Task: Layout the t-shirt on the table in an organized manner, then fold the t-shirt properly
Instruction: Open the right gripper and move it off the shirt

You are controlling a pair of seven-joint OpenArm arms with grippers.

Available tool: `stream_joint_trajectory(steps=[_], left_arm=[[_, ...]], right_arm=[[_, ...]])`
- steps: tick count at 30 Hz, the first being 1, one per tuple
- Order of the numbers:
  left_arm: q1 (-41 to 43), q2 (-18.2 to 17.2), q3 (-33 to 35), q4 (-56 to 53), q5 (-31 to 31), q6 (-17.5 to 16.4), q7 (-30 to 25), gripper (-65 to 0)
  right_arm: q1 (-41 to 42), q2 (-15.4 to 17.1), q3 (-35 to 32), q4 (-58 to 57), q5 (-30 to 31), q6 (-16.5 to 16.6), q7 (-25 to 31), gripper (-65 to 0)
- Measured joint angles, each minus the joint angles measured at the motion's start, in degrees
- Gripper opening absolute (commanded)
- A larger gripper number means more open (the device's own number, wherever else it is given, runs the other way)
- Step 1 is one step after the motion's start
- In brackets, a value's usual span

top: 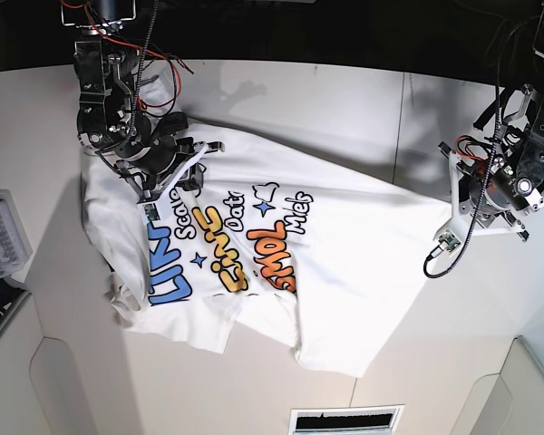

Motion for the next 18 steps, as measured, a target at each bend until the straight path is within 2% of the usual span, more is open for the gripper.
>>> stream_joint_trajectory(steps=[2, 4, 6, 10, 16, 18], left_arm=[[0.0, -0.5, 0.0, 0.0, -0.4, -2.1, 1.2, -64.5], [0.0, -1.0, 0.0, 0.0, -0.6, -2.0, 2.1, -53.3], [0.2, -1.6, 0.0, 0.0, -0.5, -1.8, 2.1, -45.3], [0.6, -2.3, -0.2, 0.0, -0.2, -0.4, 2.1, -44.4], [0.6, -2.3, -0.2, 0.0, -0.4, -0.4, 1.6, -44.4], [0.7, -2.3, -0.2, 0.0, -0.4, 0.2, 0.1, -44.4]], right_arm=[[0.0, 0.0, 0.0, 0.0, 0.0, 0.0, 0.0, -65.0], [0.0, 0.0, 0.0, 0.0, 0.0, 0.0, 0.0, -65.0], [0.0, 0.0, 0.0, 0.0, 0.0, 0.0, 0.0, -65.0], [0.0, 0.0, 0.0, 0.0, 0.0, 0.0, 0.0, -65.0], [0.0, 0.0, 0.0, 0.2, 0.0, 0.0, 0.0, -65.0], [-0.2, 0.0, 0.0, 3.0, -1.3, -0.7, -2.6, -65.0]])
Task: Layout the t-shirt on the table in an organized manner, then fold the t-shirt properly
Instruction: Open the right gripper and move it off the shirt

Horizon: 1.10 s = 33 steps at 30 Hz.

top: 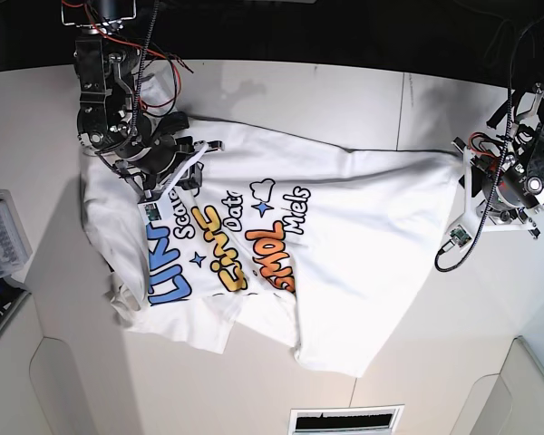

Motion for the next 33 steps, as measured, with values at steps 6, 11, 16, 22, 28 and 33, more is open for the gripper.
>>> stream_joint_trajectory(steps=[6, 11, 16, 22, 28, 33], left_arm=[[0.0, 0.0, 0.0, 0.0, 0.0, 0.4, -2.4, -44.4], [0.0, 0.3, 0.0, 0.0, 0.0, 0.5, -4.5, -44.4], [0.0, 0.8, 0.0, 0.0, 0.3, 1.7, -14.3, -65.0], [-0.7, 7.1, -0.1, -1.8, 0.1, 1.7, -23.8, -65.0], [-5.3, 12.8, -0.1, -13.1, -0.1, 1.6, -23.8, -65.0], [-6.2, 14.5, -0.1, -19.3, -4.7, -0.4, -21.8, -65.0]], right_arm=[[0.9, 0.3, 0.0, 19.8, -0.4, -0.2, -5.5, -37.6], [0.4, 0.3, 0.0, 28.0, -1.8, 0.1, -7.9, -38.7], [0.7, 1.3, 0.3, 28.0, -8.0, -2.8, -7.0, -54.6], [0.8, 4.1, 4.9, 26.4, -9.6, -3.8, -3.5, -65.0], [2.3, 4.2, 7.8, 16.2, -4.5, -3.8, -3.4, -65.0], [6.3, 6.9, 7.7, 5.7, -4.3, -3.9, -3.8, -65.0]])
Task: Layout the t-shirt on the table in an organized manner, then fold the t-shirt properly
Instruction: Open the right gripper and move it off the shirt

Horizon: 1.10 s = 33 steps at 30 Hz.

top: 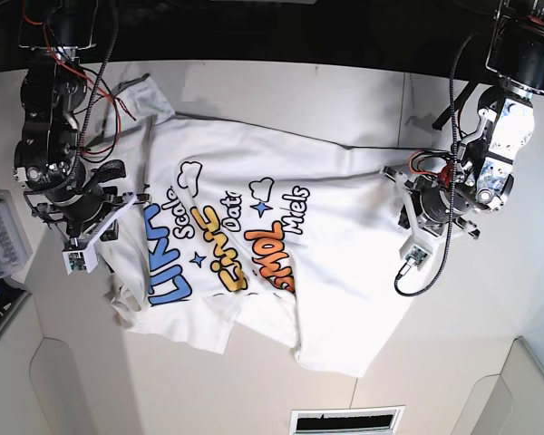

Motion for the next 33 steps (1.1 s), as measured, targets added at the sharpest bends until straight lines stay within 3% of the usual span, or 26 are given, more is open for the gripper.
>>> stream_joint_trajectory(steps=[4, 9, 15, 19, 24, 27, 33], left_arm=[[1.1, -0.1, -0.1, -1.5, -1.7, -1.2, -0.3, -65.0], [1.1, -0.1, -0.2, -3.5, -2.4, -1.5, -0.9, -65.0], [0.7, -0.1, -0.4, -4.4, -3.1, -1.8, 4.3, -65.0], [0.8, -0.2, -0.4, -4.3, -2.9, 2.9, 4.3, -65.0], [0.9, -1.7, -1.0, -4.4, 1.3, 7.9, 6.5, -65.0], [1.0, -2.2, -2.2, -4.6, 1.6, 8.3, 7.1, -65.0], [1.2, -2.0, -2.6, -4.7, 2.0, 8.5, 6.0, -65.0]], right_arm=[[0.8, 2.3, 0.1, -3.2, 2.6, 0.9, 0.1, -65.0], [1.2, 3.0, 0.1, -5.7, 3.0, 1.0, 0.5, -65.0], [1.7, 3.5, 0.1, -13.0, 0.2, 1.0, 3.2, -65.0], [2.1, 3.5, 0.1, -16.0, -1.2, 0.6, 6.6, -65.0], [3.6, 4.1, 0.0, -18.8, -3.8, -4.1, 8.3, -65.0], [5.4, 6.1, 0.0, -19.9, -4.0, -5.0, 6.2, -65.0], [10.2, 10.1, 0.1, -19.6, 3.1, -4.3, 4.5, -65.0]])
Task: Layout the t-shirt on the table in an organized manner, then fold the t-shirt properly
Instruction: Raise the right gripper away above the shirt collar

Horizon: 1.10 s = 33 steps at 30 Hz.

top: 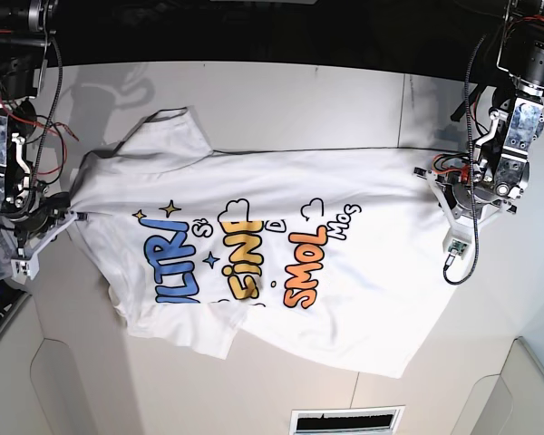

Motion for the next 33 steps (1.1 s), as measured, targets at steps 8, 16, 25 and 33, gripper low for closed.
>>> stream_joint_trajectory(steps=[8, 16, 25, 33], left_arm=[[0.6, -0.1, -0.2, 1.9, 0.6, 0.4, -3.7, -65.0], [-0.6, 0.0, -0.1, 13.4, 2.1, 0.1, -8.9, -65.0], [-2.9, 0.2, -0.1, 16.5, 2.0, -0.1, -8.8, -65.0], [-2.9, 0.3, 0.0, 16.4, 2.0, -0.9, -7.9, -65.0]], right_arm=[[-0.2, -0.2, 0.0, 15.2, 10.7, 7.8, -9.6, -65.0], [-8.3, -0.2, 0.0, 31.1, 10.6, 9.5, -9.3, -65.0], [-24.9, -0.5, 0.0, 46.2, 12.2, 9.9, -12.3, -65.0], [-41.4, -0.5, 0.0, 58.3, 4.1, 10.4, -12.6, -65.0]])
